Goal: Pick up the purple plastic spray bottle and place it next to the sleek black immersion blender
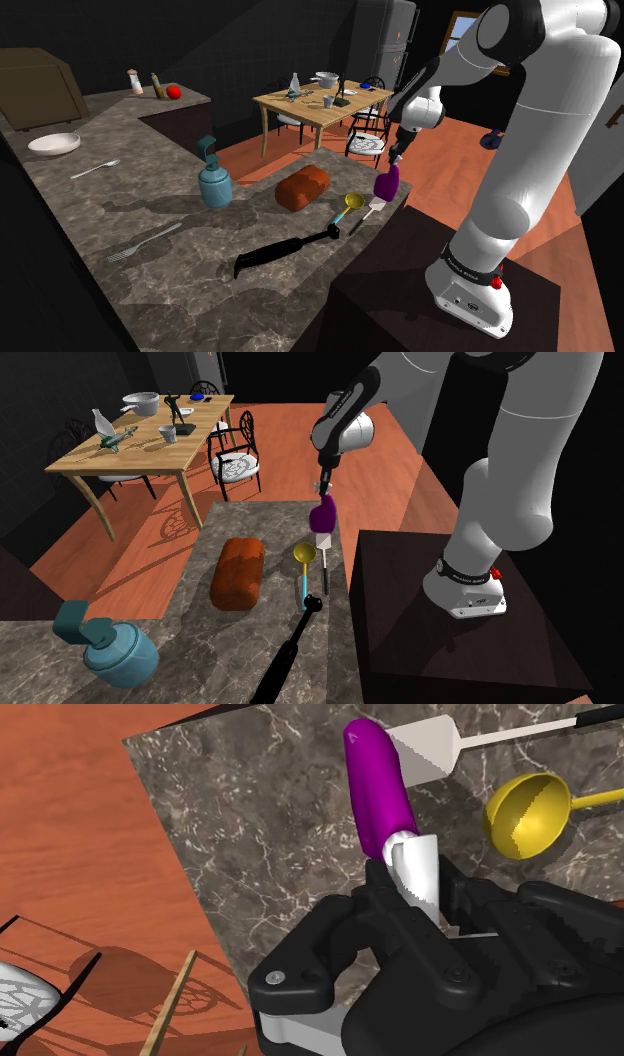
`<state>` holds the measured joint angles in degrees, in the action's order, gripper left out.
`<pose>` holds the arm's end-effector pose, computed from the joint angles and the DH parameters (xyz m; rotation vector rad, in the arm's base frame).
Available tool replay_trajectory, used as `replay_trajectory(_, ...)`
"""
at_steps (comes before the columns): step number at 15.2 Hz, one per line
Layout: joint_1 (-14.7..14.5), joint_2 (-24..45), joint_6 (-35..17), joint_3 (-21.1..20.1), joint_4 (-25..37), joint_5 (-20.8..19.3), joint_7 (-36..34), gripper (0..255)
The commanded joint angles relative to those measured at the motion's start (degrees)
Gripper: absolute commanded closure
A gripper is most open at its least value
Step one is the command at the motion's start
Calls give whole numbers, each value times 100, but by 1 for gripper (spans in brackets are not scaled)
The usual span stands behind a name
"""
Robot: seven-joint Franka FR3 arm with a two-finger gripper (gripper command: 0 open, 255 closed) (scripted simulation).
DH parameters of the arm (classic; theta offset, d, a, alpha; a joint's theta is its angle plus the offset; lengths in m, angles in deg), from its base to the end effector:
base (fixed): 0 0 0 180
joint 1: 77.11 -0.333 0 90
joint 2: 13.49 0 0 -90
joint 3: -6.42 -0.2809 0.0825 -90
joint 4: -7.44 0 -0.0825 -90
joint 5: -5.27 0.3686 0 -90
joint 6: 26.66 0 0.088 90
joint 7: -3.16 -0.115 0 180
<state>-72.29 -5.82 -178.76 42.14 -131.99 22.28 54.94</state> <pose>0.3630 -0.3264 0.2412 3.0989 -0.0768 0.2149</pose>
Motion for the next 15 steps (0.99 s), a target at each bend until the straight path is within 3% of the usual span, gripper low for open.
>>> replay_trajectory(1, -48, -131, 111, 67, 19, -207, -163, 255)
replay_trajectory(15, -89, -1190, 1133, 202, 264, -1541, -1168, 255)
